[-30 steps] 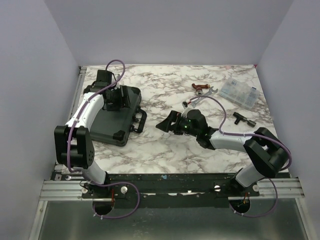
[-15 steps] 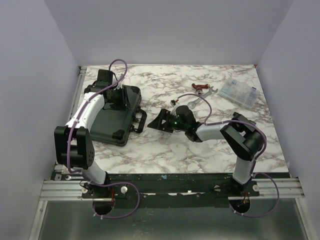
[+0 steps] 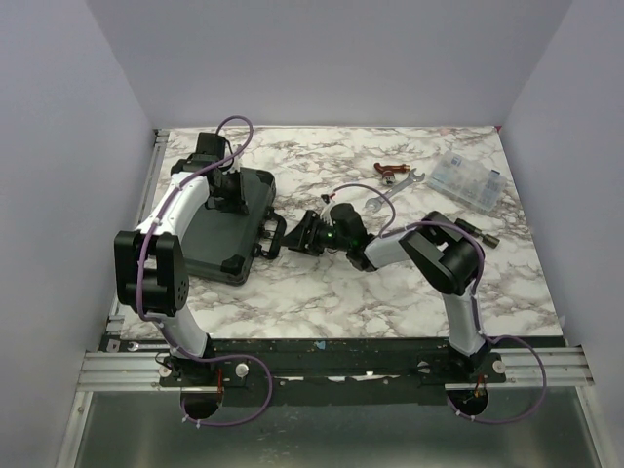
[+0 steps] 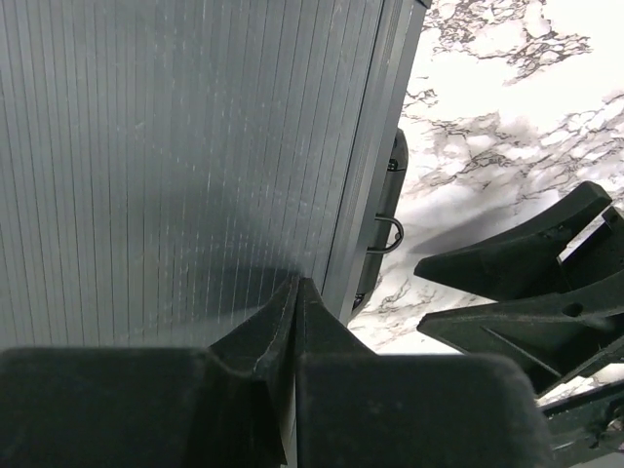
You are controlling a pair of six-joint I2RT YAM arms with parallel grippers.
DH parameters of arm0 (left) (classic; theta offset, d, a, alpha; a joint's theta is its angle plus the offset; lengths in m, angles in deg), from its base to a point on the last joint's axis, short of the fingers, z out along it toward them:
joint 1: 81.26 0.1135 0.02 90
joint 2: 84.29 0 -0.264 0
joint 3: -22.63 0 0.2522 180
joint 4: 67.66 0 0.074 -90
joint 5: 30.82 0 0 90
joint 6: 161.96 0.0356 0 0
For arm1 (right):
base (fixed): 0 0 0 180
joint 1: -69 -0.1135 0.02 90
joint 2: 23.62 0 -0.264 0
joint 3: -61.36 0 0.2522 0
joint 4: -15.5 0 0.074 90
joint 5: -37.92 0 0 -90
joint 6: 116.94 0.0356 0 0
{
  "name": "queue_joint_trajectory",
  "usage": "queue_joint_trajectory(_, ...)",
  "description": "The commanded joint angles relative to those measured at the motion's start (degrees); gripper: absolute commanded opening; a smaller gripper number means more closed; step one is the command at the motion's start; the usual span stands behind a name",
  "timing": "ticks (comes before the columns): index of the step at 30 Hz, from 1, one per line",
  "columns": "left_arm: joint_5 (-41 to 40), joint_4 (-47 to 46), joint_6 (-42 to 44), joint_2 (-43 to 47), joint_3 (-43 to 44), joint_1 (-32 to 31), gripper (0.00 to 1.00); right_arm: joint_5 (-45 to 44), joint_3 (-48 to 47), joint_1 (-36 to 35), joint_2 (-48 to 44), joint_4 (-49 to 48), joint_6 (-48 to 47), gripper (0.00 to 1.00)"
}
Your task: Pack up texas hold em set
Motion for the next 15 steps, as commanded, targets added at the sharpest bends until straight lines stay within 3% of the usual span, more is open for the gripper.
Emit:
queue_joint_trajectory(1,-8.98,6.08,1.93,-3.33,-0.48,-0.98,0.0,1.81,-3.03,-0.32,2.06,-2.55,1.0,0.53)
queue_joint_trajectory(15,-11.8,7.77,2.57,-5.12,1.06,-1.8,0.0,-0.93,-5.87,-0.34,5.37,-0.51,1.54,0.48)
